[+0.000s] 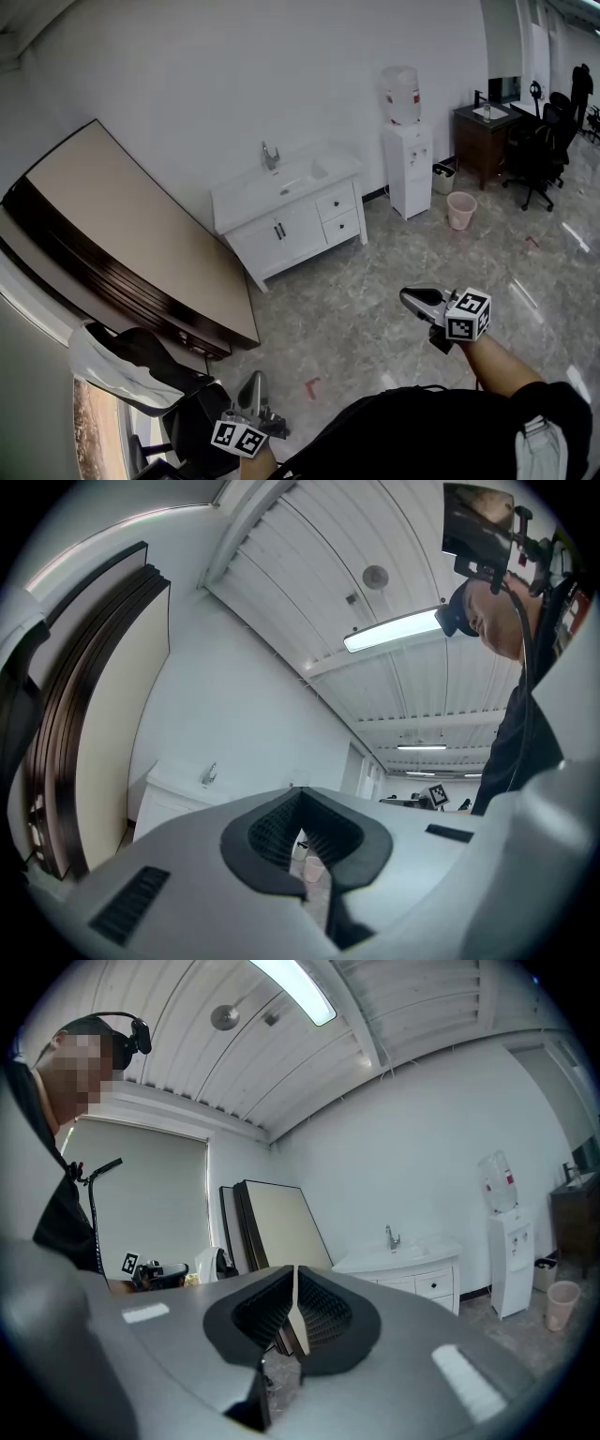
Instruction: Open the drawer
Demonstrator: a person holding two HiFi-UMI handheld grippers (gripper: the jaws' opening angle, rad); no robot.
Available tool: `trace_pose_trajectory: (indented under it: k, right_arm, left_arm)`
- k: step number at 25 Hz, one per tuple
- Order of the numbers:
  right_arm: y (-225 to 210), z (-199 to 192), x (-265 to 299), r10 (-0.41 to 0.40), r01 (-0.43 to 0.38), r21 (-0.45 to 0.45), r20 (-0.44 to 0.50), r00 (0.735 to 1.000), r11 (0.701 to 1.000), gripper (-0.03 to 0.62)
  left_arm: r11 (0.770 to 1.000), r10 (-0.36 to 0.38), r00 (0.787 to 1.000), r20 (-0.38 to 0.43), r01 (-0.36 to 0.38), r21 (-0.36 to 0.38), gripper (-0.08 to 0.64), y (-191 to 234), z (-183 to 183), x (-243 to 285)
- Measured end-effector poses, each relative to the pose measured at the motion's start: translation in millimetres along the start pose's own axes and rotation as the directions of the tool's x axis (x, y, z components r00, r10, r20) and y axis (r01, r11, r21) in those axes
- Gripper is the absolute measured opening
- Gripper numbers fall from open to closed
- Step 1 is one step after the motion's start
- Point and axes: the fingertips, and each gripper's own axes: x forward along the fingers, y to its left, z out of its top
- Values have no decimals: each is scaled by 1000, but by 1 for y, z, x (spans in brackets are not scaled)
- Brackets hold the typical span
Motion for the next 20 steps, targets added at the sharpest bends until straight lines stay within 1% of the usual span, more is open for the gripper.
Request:
trace_pose_trajectory:
  k: [4,7,12,15,20]
  right_arm:
    - [-32,-1,16,24,-24,18,-2,1000,1000,5]
    - [-66,5,31,60,-60,19,-2,998,998,4]
    - [-132,35,45,120,-120,-2,-2,993,993,5]
    - [-170,45,44,146,-146,-12,-6,989,989,5]
    - [-233,50,35,153,-153,-7,-15,988,988,3]
  left_arm:
    - [999,34,999,-1,-34,9,-8,8,-6,22]
    - [998,63,998,7,-63,11,-8,9,-12,53]
    - [995,94,995,32,-95,23,-9,-9,-15,119]
    - [993,112,993,44,-113,28,-8,-20,-21,156]
    - [992,122,992,40,-123,32,-8,-38,-36,213]
